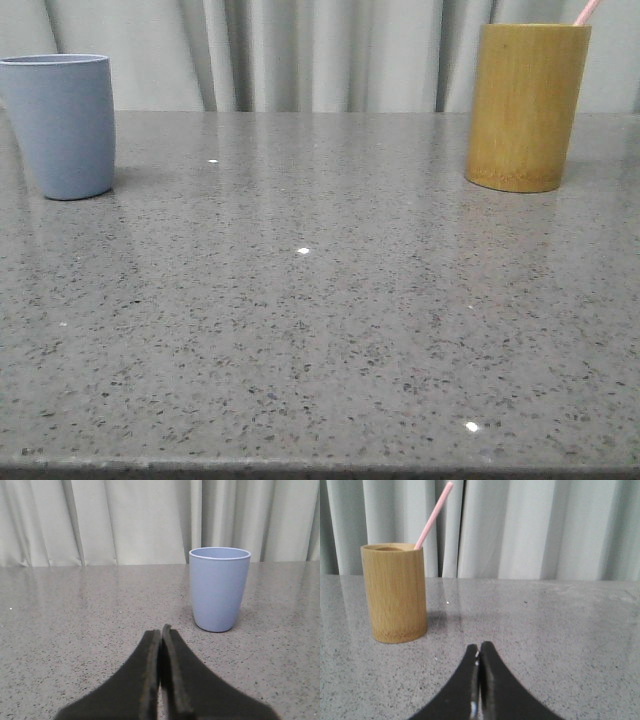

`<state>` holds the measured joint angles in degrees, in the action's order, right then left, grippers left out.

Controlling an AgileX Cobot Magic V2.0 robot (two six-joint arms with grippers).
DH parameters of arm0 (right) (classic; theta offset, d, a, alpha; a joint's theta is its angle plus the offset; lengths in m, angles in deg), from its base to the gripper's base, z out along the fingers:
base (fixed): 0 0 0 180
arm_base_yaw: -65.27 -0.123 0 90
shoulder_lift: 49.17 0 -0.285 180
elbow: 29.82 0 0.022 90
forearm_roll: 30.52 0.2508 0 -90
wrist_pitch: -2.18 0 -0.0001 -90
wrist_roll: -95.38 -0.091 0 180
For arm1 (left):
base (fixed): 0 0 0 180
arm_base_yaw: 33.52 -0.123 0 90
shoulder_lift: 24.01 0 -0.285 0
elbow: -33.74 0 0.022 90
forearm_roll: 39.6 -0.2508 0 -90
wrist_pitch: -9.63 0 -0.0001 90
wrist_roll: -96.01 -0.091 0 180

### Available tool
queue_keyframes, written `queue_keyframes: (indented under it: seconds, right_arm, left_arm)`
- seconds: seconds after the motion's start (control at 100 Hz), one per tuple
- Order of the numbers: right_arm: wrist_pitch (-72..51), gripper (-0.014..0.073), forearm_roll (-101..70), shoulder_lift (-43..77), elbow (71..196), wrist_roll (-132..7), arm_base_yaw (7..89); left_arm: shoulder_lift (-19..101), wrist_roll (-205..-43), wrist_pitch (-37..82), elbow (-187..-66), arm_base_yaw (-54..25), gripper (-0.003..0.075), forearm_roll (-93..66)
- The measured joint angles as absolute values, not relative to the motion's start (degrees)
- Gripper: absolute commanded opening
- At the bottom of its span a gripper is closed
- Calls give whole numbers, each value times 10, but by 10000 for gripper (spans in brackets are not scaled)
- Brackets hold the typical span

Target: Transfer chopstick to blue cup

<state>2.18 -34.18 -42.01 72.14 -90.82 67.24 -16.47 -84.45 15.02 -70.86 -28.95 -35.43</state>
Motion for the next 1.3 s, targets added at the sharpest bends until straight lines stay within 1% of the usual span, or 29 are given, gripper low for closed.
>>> queue_keyframes:
  seconds: [0.14, 0.25, 0.47, 0.68, 0.82, 1.16, 1.2, 1.24, 1.3]
  right_arm:
    - [-53, -68, -342, -420, 786, -908, 672]
    - [-140, -68, -335, -399, 866, -908, 672]
    - [-331, -68, -327, -295, 1030, -908, 672]
    - [-453, -68, -326, -188, 1147, -908, 672]
    - [-472, -68, -319, -149, 1178, -908, 672]
    - [-477, -66, -317, -140, 1179, -908, 672]
    - [-478, -52, -317, -140, 1179, -908, 672]
    - [-478, -20, -317, -140, 1179, -908, 672]
    - [-478, 55, -317, -140, 1179, -908, 672]
  left_arm:
    - [-165, -845, 187, -761, -289, -19, -333]
    - [-136, -845, 236, -824, -289, -19, -328]
    - [-4, -845, 422, -977, -289, -19, -323]
    - [119, -845, 557, -1112, -289, -19, -319]
    - [163, -845, 579, -1153, -289, -19, -316]
    - [179, -845, 583, -1156, -289, -17, -293]
    - [179, -845, 583, -1156, -289, -9, -293]
    - [179, -845, 583, -1156, -289, 9, -293]
    - [179, -845, 583, -1156, -289, 74, -293]
